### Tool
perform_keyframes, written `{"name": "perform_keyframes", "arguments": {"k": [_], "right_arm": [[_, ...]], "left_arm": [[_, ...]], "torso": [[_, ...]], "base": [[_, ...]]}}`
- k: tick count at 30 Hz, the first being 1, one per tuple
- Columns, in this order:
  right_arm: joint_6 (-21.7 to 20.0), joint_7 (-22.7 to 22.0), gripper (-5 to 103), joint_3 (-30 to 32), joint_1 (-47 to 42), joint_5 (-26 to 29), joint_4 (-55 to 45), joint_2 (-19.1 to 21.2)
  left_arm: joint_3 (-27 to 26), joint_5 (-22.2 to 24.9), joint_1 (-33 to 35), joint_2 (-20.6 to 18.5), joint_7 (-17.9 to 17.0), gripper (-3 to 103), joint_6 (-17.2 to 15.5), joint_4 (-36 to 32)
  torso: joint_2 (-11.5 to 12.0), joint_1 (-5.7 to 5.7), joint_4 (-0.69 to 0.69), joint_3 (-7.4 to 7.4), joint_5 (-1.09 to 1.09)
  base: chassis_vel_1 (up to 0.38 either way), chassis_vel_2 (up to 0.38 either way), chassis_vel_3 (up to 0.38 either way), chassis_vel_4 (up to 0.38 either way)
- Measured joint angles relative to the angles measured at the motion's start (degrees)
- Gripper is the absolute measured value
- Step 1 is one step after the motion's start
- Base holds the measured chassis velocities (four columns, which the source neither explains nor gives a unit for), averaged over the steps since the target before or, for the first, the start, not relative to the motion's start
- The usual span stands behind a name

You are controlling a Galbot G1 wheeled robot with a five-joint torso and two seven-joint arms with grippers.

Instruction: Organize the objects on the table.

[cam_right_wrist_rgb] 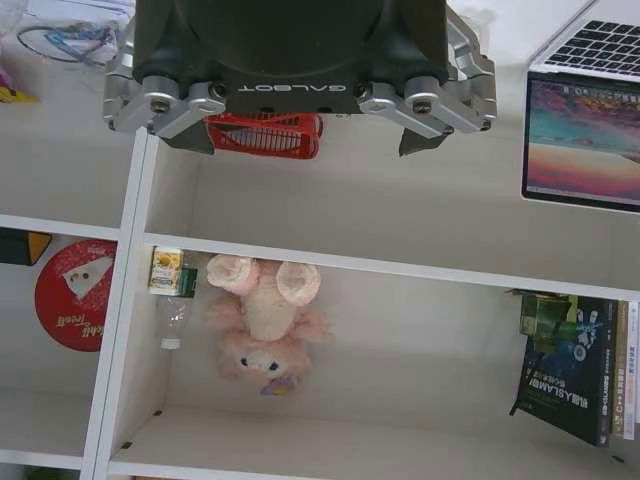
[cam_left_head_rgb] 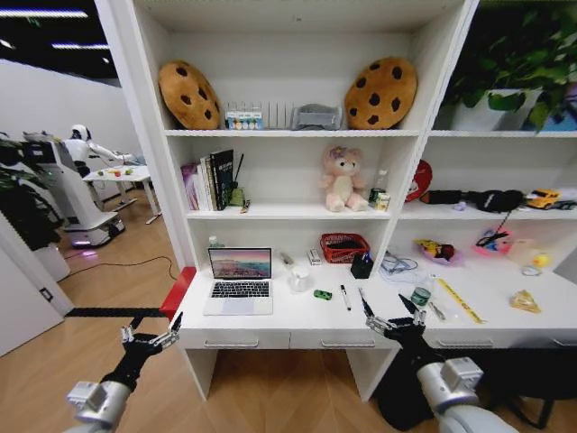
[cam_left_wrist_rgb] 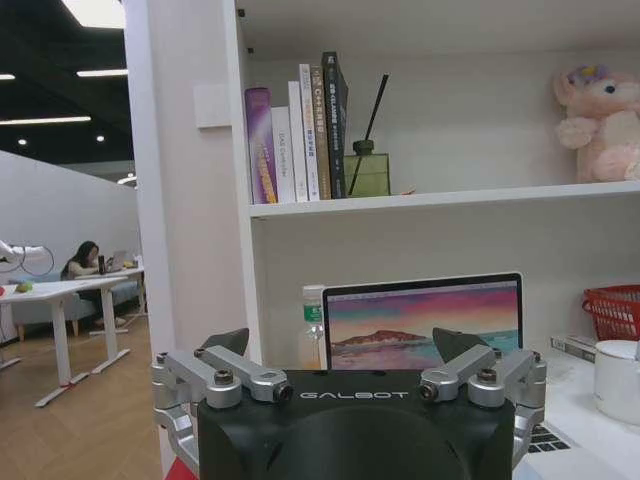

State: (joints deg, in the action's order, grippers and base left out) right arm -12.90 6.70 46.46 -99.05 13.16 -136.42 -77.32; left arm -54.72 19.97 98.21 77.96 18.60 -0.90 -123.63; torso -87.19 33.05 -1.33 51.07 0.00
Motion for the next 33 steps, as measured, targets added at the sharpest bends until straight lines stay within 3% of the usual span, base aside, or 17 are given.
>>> {"name": "perform_keyframes", "arguments": {"k": [33], "right_arm": [[0.05,0.27,100,-0.16,0.05,-0.85,0.53,-0.21]], "left_arm": [[-0.06,-0.12,0.12,0.59,-0.13,100,0.41,0.66]], "torso": [[0.0,-0.01,0.0,0.0,0.0]], "base": [[-0.108,0.109,0.109,-0.108]]}}
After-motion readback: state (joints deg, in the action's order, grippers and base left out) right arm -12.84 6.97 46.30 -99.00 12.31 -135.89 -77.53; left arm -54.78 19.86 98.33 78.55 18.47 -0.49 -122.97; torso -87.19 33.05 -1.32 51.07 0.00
